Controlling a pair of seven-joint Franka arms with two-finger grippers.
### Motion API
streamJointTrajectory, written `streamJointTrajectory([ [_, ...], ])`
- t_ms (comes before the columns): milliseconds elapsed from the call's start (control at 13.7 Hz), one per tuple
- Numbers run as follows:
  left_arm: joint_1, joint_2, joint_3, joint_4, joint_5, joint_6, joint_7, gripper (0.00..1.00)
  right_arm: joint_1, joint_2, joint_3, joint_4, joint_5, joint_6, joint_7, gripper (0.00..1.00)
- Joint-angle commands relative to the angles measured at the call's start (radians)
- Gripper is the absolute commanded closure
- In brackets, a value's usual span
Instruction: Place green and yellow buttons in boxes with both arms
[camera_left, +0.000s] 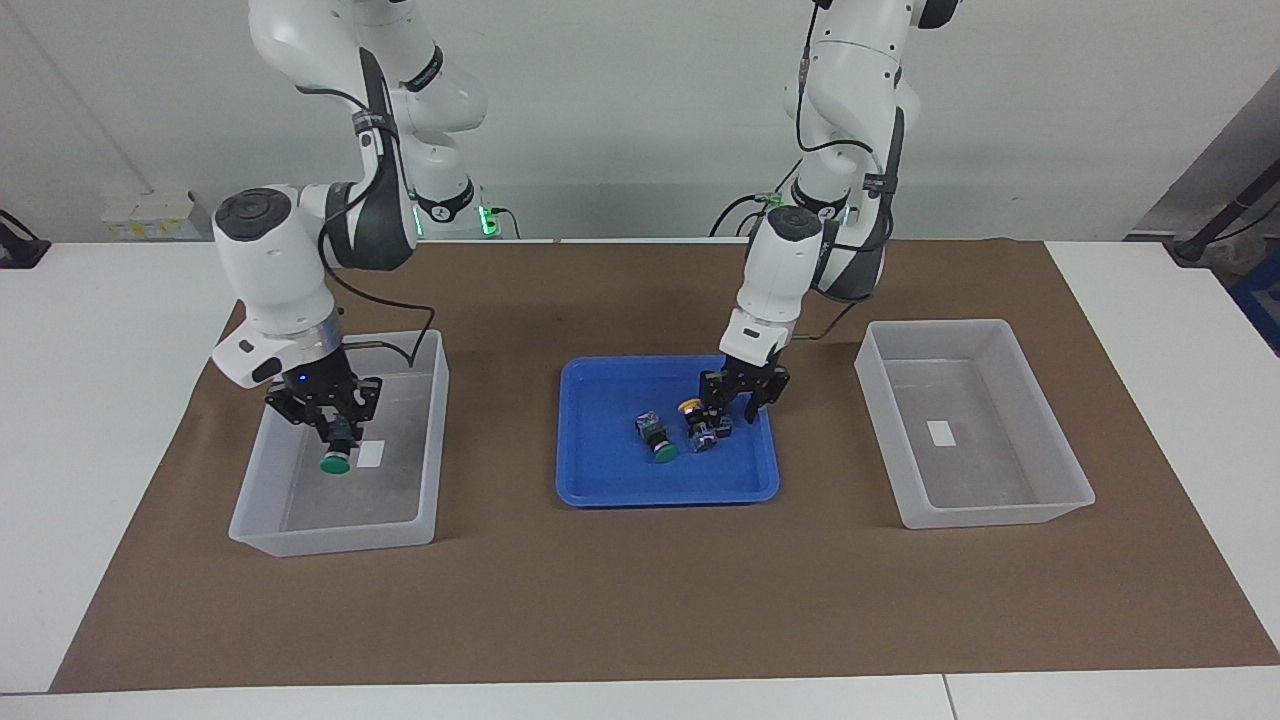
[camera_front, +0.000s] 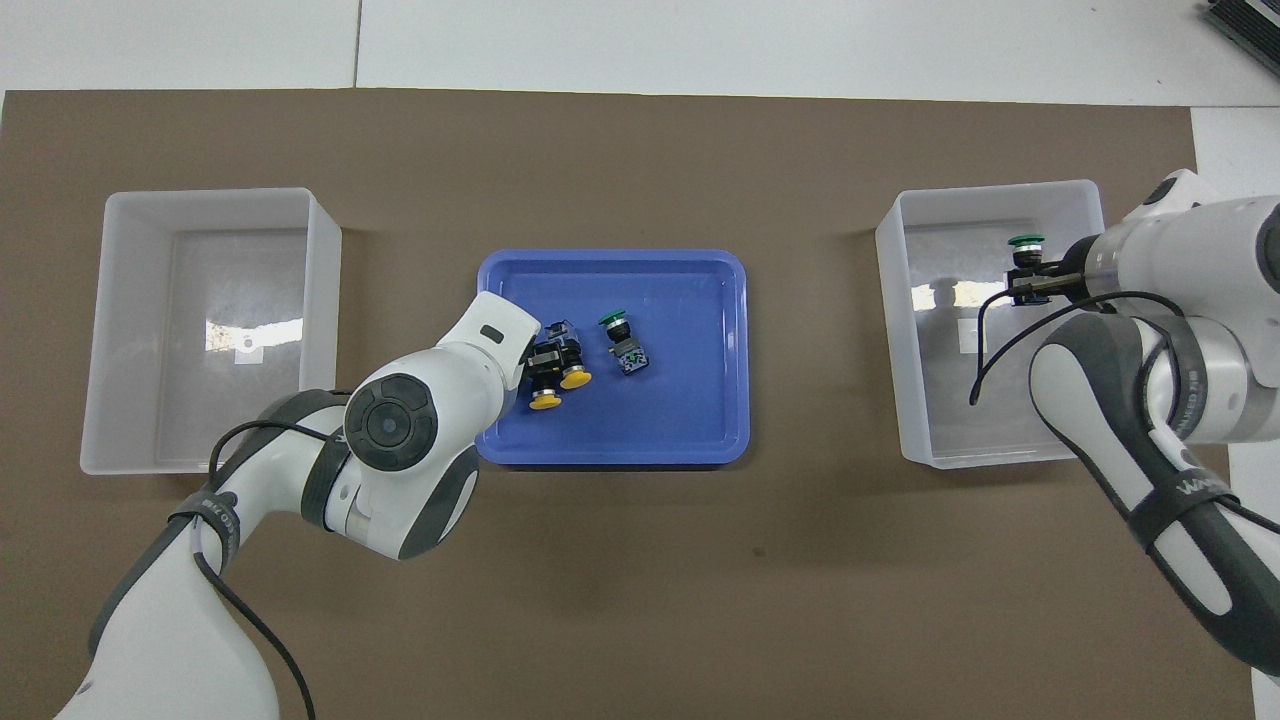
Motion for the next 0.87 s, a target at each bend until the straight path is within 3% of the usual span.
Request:
streamJointTrajectory([
  [0,-0.024,0.006,0.014,-0.013,-0.009,0.005,-0.017,0.54,-0.017,0.060,0.013,0.024,0.019,0.059,-0.033,1.00],
  [73,-0.024,0.008,0.014,-0.015,-0.009,0.005,-0.026,0.54,-0.019,0.075,0.013,0.029,0.019,0.080,-0.035,1.00],
  [510,-0.032,0.012,0.016,-0.017,-0.009,-0.007,-0.031,0.96,-0.019,0.135,0.013,0.049,0.018,0.141,-0.050,1.00],
  [728,-0.030,0.012,0.016,0.006,-0.009,-0.045,-0.028,1.00,-0.023,0.158,0.013,0.049,0.018,0.168,-0.050,1.00],
  [801,-0.030,0.011,0.016,0.017,-0.009,-0.067,-0.028,1.00,-0.022,0.160,0.013,0.049,0.018,0.170,-0.050,0.86],
])
